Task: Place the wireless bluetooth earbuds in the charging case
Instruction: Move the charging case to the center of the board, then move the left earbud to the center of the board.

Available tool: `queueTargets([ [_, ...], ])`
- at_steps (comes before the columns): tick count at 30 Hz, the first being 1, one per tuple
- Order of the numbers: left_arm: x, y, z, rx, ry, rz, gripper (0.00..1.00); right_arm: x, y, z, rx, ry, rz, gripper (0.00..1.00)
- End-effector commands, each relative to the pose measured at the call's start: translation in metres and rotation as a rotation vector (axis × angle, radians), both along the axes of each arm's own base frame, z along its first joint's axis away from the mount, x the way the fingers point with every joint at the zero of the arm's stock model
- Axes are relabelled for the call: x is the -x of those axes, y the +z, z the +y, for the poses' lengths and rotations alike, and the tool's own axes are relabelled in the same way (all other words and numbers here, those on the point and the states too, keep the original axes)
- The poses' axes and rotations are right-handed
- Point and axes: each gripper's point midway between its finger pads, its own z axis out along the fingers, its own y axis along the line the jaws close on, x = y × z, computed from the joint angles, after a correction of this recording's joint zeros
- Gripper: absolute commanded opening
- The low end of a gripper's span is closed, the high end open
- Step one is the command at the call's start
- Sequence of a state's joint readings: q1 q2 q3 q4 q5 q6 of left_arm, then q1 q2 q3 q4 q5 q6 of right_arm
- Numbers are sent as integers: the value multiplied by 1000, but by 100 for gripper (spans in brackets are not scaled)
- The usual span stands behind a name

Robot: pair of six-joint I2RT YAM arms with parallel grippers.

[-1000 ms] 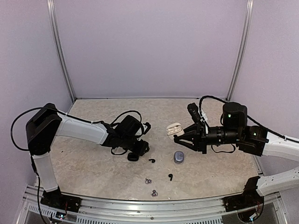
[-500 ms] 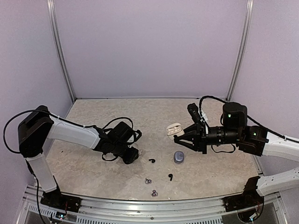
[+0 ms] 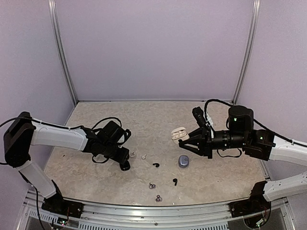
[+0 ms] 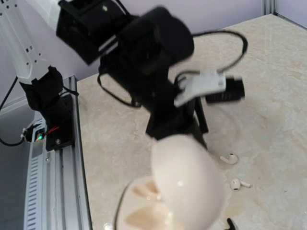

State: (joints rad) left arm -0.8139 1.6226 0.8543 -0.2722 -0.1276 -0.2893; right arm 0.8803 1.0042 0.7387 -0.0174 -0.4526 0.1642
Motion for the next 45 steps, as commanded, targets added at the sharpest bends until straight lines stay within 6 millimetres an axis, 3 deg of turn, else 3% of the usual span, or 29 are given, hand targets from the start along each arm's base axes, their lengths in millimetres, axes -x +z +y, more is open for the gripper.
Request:
queueTargets([
  [1,-19,39,-4,109,25,-67,47,0,1,-4,-5,-1,-16,6],
  [10,-40,52,-31,145,-60,-93,49,-1,-1,-5,0,-5,-15,6],
  [14,-51,40,-36,65,-71,-57,47,-1,-2,-5,4,-4,-13,6],
  [26,-50,6,-36,-60,-122,47,40,-2,-5,-6,13,-5,-10,6],
  [35,-54,-7,-39,-123,-152,68,37,-3,-5,-7,16,-7,-8,6],
  [45,-46,-20,-37,-149,-185,119,32,-3,-6,-7,16,-4,-5,6],
])
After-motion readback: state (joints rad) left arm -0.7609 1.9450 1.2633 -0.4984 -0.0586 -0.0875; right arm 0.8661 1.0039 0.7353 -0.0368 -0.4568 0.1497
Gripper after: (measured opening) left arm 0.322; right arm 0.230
